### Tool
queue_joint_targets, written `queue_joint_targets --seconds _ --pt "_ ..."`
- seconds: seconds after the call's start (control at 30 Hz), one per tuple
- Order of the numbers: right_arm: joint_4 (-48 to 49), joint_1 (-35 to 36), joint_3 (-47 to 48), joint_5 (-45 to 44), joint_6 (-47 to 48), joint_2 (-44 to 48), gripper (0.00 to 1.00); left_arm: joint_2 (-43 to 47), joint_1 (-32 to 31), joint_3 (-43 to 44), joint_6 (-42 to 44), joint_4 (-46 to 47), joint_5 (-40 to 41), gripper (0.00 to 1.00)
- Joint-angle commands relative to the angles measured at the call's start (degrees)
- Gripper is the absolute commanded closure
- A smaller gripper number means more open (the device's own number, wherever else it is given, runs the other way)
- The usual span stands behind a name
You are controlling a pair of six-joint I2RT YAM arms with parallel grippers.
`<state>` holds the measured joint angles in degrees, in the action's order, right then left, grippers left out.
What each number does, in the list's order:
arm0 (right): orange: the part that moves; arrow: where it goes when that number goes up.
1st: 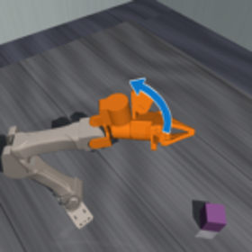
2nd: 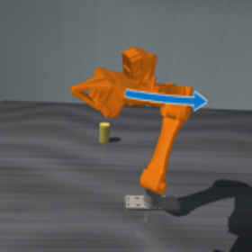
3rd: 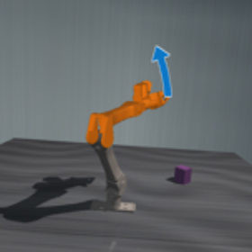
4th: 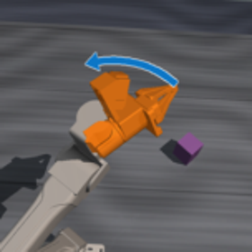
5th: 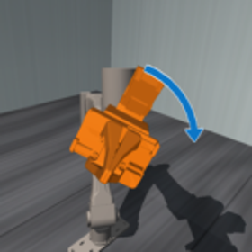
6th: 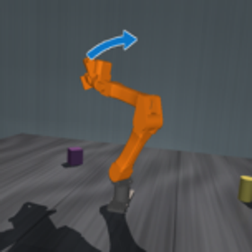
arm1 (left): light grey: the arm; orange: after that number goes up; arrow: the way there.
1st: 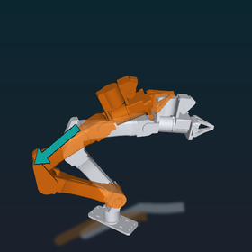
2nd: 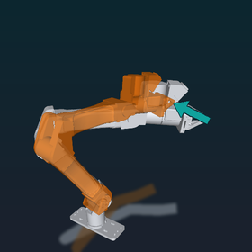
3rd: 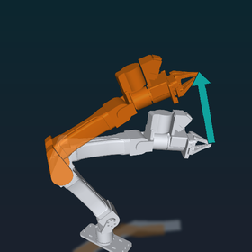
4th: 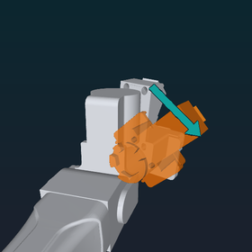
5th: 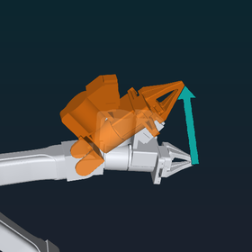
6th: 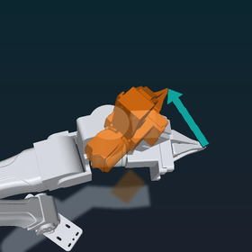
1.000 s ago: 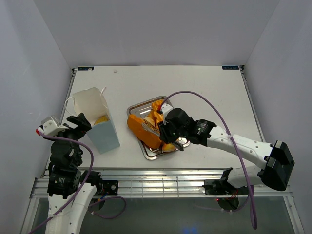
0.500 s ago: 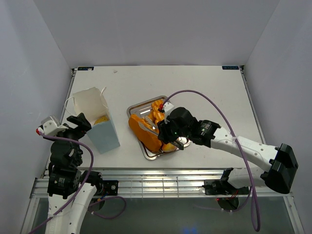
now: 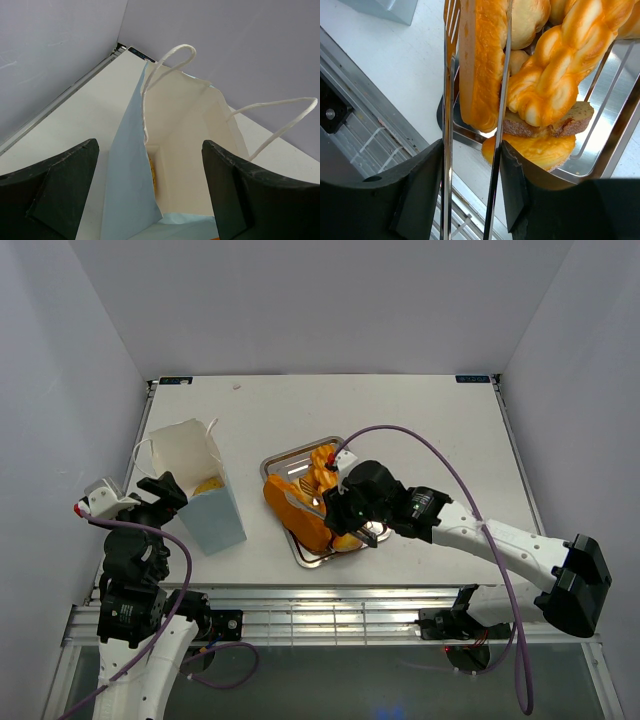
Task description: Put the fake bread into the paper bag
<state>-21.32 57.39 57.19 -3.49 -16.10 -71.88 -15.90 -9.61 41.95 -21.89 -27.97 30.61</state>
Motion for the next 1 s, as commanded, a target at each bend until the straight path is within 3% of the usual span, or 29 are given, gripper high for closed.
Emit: queue_joint_targets --seconds 0.0,0.43,0.63,0.97 --pt "0.4 0.01 -0.94 -0.21 0.1 -0.19 0.48 0.26 -0.33 -0.03 0.36 0.54 -0.73 0.05" --pt "1.55 0.62 -3.58 1.46 -0.51 -1.42 0.49 0.26 -0.24 -0.12 0.36 0.54 -0.9 0.05" --pt "1.81 0.89 -3.22 1.82 -1.21 -0.46 0.67 0.26 -0.24 -0.21 0.36 0.54 -0.9 0.05" --pt "2.69 0.89 -1.82 2.08 -2.09 2.88 0.83 0.26 -0.32 -0.21 0.36 0.54 -0.82 0.05"
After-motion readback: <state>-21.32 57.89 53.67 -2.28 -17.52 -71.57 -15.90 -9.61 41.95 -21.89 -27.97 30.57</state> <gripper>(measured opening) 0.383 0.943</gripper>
